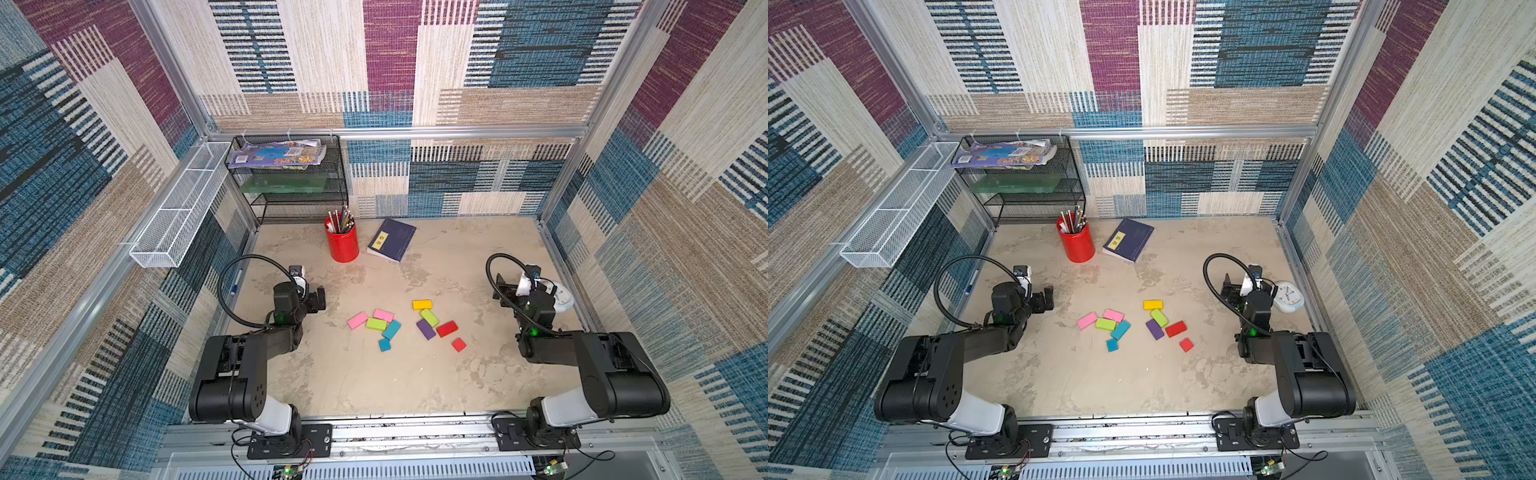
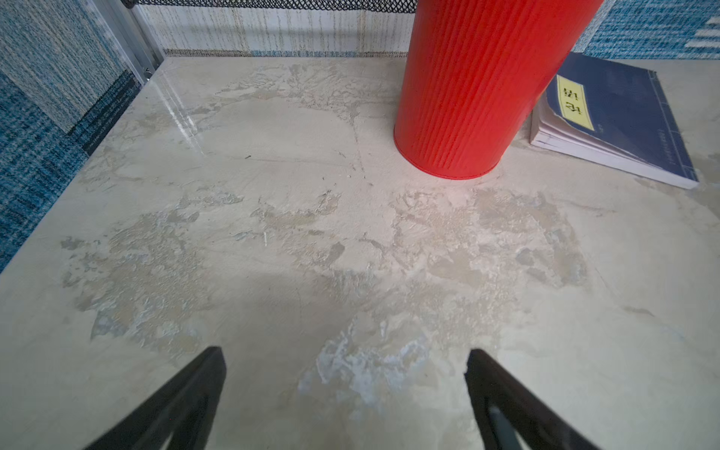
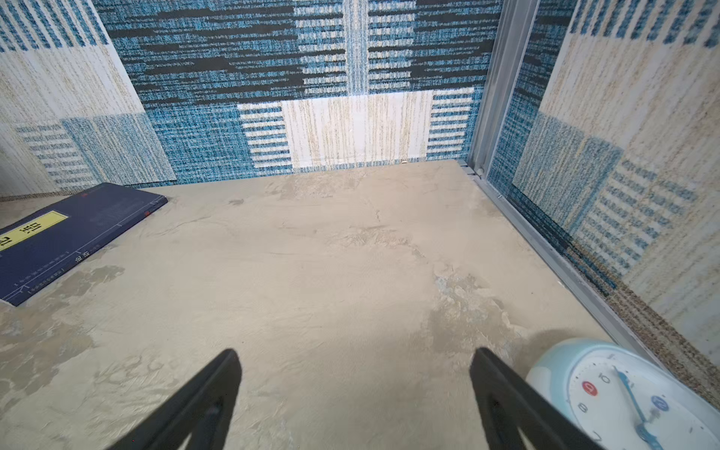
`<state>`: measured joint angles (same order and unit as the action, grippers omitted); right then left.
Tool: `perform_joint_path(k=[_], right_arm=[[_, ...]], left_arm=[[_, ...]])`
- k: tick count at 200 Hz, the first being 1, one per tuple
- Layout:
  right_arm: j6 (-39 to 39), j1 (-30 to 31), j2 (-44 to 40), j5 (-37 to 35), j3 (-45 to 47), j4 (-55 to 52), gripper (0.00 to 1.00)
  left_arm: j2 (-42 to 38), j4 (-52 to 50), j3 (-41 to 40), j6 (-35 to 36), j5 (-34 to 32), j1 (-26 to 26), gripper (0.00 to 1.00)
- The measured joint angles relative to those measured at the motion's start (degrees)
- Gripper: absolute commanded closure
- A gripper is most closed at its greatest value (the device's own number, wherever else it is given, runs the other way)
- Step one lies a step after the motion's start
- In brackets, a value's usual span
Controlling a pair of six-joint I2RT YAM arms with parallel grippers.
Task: Assemble the letter v with building blocks
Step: Move the building block to the center of the board.
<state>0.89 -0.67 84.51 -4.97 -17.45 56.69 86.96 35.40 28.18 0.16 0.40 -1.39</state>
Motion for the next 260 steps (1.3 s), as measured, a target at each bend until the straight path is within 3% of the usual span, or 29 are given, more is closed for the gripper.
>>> perform_joint_path(k=[200,228,244,260], right_arm=[[0.0,0.0,0.0,0.0,0.0,0.0,0.05],[-0.2,0.2,-1.2,0.1,-0.3,-1.6,0.05],[-0.4,1.1,-5.7,-0.3,-5.7,-11.7,0.05],[1.4,1.6,-9.4,-1.6,-13.7,-18.7,0.05]], left_arm=[[0.0,-0.1,0.1,0.0,0.3,-0.2,0.01],[-0.9,-1.6,0.6,0.1,1.7,-0.6,0.2],[-5.4,-13.5,6.6,0.2,1.6,1.0,0.22],[-10.3,-16.6,11.6,-0.7,3.4,2.3,0.22]])
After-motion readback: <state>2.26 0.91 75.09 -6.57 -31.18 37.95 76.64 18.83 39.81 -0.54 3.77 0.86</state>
